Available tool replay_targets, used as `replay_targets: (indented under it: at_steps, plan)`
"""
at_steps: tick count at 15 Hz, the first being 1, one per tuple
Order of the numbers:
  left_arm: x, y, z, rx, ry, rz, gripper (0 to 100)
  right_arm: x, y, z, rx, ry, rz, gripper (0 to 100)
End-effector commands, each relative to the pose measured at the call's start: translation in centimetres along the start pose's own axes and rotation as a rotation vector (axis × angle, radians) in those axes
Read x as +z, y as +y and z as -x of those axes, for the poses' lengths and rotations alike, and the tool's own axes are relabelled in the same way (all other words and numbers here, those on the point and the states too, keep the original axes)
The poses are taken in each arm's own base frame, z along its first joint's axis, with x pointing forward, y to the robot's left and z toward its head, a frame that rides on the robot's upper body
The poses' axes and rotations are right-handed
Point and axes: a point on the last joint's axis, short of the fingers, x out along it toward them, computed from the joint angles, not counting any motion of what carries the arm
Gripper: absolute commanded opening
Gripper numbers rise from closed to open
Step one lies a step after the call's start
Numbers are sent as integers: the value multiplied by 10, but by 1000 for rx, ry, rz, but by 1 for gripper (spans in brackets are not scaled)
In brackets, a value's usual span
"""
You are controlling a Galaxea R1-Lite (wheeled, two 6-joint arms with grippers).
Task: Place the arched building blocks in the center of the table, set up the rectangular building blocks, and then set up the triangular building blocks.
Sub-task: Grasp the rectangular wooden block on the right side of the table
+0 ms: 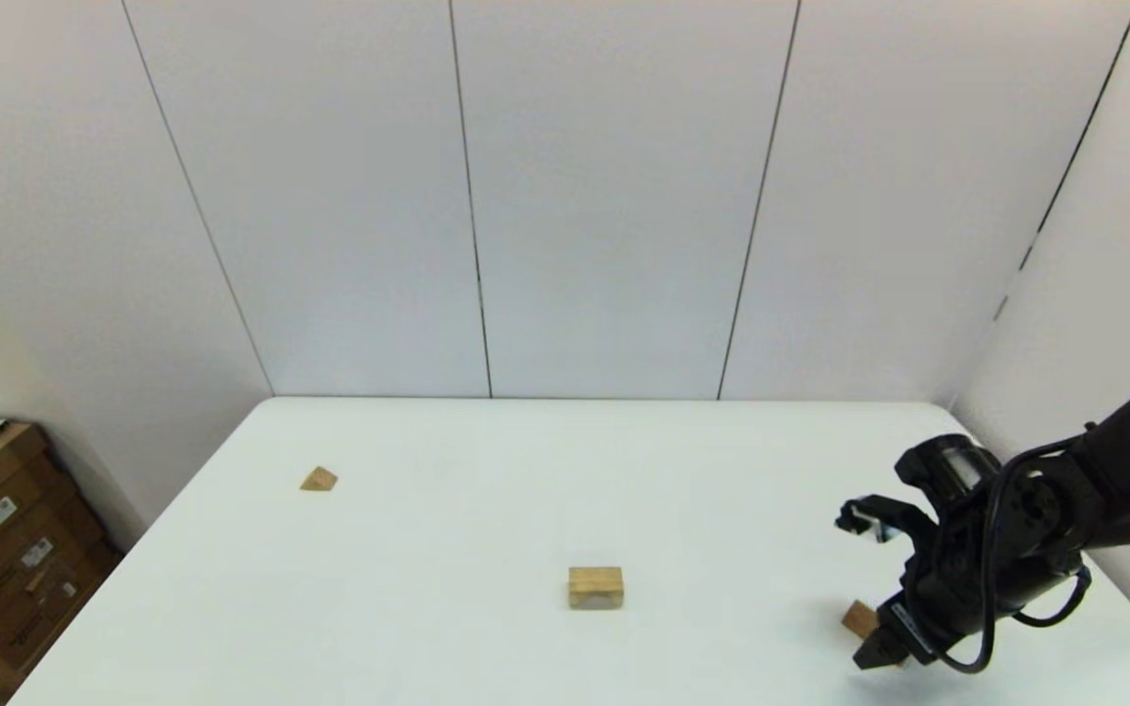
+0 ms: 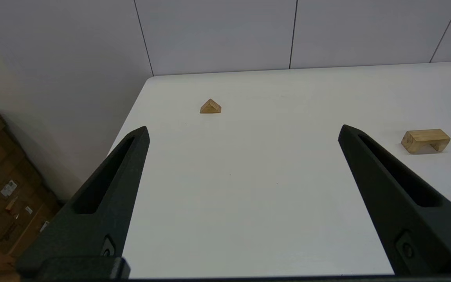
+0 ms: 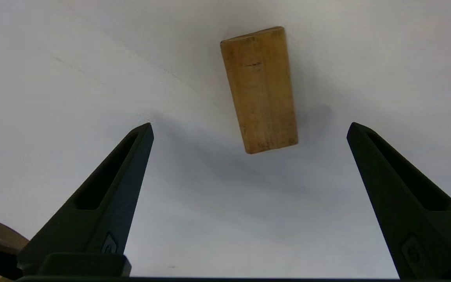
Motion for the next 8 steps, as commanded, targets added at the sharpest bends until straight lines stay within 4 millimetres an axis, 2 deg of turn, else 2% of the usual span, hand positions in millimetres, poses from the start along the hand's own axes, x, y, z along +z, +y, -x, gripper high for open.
replay_targets:
  at_steps: [1, 8]
  plan:
    - [0, 0, 0, 0, 1, 0, 100, 1, 0, -8, 5, 8, 5, 100]
    - [0, 0, 0, 0, 2, 0, 100, 4, -2, -14, 1, 7, 7, 100]
